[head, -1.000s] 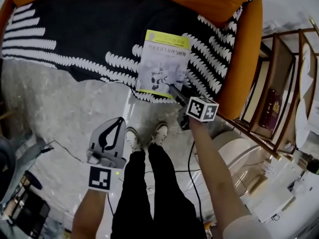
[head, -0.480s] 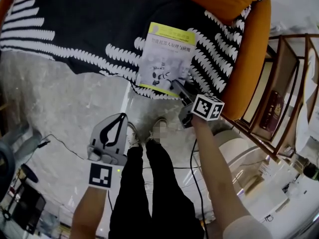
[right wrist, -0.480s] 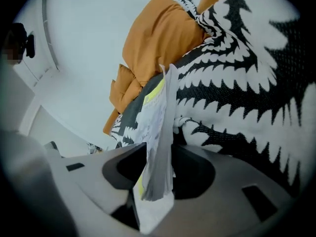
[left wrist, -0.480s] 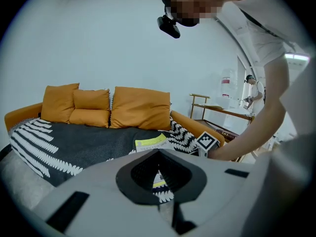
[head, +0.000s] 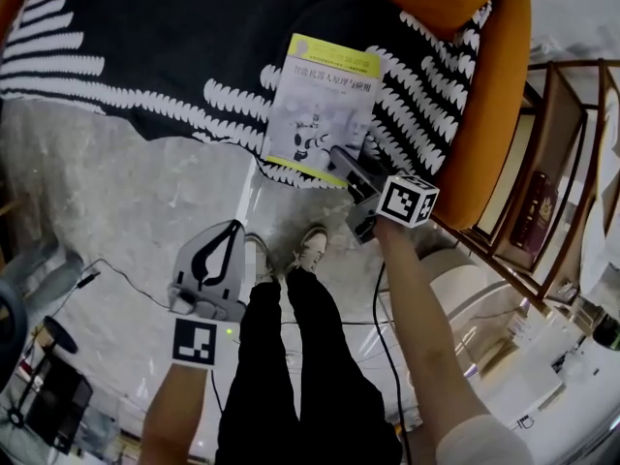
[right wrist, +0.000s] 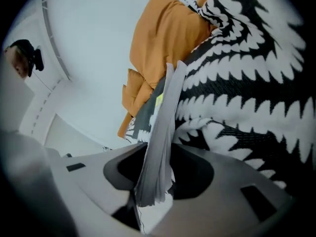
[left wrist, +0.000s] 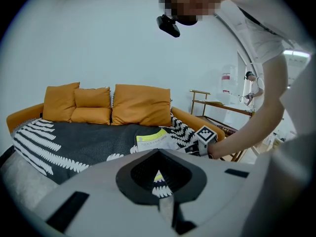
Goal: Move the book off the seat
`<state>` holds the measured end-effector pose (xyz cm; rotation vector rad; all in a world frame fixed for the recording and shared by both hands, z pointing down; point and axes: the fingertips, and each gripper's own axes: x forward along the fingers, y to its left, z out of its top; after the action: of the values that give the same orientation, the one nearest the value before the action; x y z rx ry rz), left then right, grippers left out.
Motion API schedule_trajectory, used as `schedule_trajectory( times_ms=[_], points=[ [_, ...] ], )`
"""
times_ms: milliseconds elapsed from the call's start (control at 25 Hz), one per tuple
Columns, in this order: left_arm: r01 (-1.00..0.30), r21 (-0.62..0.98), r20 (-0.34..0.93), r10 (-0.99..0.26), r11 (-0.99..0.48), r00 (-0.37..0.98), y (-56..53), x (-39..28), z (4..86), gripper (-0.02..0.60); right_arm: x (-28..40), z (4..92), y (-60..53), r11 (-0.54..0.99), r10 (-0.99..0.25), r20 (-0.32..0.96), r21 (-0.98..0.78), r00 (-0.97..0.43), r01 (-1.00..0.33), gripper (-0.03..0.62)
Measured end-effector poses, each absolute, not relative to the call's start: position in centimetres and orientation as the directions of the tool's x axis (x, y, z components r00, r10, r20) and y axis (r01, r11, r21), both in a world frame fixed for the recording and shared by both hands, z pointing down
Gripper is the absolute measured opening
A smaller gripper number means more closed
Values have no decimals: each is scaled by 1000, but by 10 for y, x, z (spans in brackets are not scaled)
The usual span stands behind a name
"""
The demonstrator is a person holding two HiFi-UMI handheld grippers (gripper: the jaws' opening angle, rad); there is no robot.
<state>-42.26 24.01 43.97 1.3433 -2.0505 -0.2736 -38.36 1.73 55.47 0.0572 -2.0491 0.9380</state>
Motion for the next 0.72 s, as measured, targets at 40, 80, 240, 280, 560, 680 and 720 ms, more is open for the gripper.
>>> schedule_trajectory(
  times_ms=[40, 80, 240, 280, 560, 680, 720],
  points=[
    [-735, 506, 413, -875, 452, -253, 240, -421, 440, 17, -388, 549, 22, 712, 293, 703, -613, -648, -343, 156],
    [-734, 506, 411, -875, 453, -257, 240, -421, 439, 17, -392, 547, 27, 713, 300, 696, -618, -652, -332, 156],
    [-737, 506, 407, -877, 448, -254, 236, -418, 434, 17, -396, 573, 26, 730, 303, 756, -576, -580, -369, 161],
    [-736, 506, 407, -877, 449, -255, 236, -418, 434, 17, -399, 576, 26, 725, 304, 762, -574, -572, -381, 142],
    [-719, 510, 400, -870, 472, -287, 248, -421, 417, 17, -420, 540, 49, 751, 299, 734, -575, -610, -324, 121],
    [-716, 504, 392, -867, 483, -308, 255, -430, 403, 17, -434, 521, 62, 769, 307, 726, -570, -615, -290, 120],
    [-716, 501, 385, -866, 486, -319, 255, -434, 398, 17, -438, 515, 64, 768, 309, 720, -574, -622, -283, 118]
  ],
)
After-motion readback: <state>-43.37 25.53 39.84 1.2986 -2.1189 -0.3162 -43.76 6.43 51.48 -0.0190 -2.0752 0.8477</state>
